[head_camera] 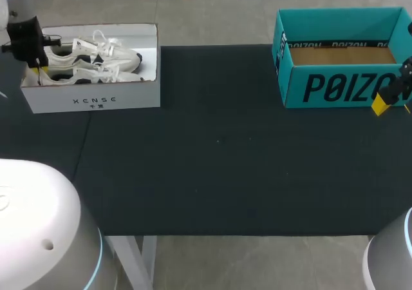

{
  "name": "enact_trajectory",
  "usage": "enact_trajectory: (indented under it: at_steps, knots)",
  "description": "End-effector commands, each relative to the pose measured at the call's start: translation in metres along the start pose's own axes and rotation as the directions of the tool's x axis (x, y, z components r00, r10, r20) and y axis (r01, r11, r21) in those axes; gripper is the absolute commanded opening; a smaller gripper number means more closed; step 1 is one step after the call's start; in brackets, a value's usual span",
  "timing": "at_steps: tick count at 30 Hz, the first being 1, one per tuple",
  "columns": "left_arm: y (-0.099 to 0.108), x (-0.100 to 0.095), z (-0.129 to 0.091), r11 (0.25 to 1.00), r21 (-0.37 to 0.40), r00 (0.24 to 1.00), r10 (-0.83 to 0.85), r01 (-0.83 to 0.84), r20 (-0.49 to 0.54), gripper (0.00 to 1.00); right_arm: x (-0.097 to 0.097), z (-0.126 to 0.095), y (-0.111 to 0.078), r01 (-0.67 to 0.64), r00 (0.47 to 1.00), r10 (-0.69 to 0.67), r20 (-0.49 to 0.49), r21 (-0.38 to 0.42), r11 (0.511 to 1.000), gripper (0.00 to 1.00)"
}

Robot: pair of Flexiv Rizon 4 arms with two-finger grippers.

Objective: Take the shoe out of the shoebox, open the shoe tongue, remove and reinsert the insole, then place the shoe into the shoebox

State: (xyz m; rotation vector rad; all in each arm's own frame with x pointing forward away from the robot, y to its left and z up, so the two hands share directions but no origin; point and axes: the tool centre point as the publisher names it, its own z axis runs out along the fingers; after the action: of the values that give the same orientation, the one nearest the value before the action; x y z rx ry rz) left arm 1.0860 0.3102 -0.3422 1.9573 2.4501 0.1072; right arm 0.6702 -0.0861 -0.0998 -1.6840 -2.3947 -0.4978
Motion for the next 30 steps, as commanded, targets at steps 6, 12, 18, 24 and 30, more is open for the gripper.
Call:
enact_trajectory:
  at_steps: [6, 12, 18, 24, 30]
  knots:
    - [-0.008, 0.004, -0.049, 0.996, -0.089, 1.0, -0.012, 0.014, 0.022, 0.0, 0.0, 0.0, 0.002, -0.001, 1.0, 0.001, -0.001, 0.005, 1.0, 1.0]
    - [-0.005, 0.007, -0.084, 0.988, -0.151, 0.999, -0.026, 0.032, 0.041, 0.0, 0.0, 0.0, 0.002, -0.001, 1.0, 0.001, -0.001, 0.005, 1.0, 1.0]
    - [-0.007, 0.004, -0.117, 0.981, -0.19, 0.997, -0.033, 0.047, 0.077, 0.0, 0.0, 0.0, 0.002, -0.001, 1.0, 0.001, -0.001, 0.005, 1.0, 1.0]
    - [-0.017, -0.009, -0.161, 0.964, -0.259, 0.994, -0.028, 0.054, 0.105, 0.0, 0.0, 0.0, 0.002, -0.001, 1.0, 0.001, -0.001, 0.005, 1.0, 1.0]
    - [-0.037, -0.028, -0.2, 0.948, -0.313, 0.99, -0.018, 0.062, 0.141, 0.0, 0.0, 0.0, 0.002, -0.001, 1.0, 0.001, -0.001, 0.005, 1.0, 1.0]
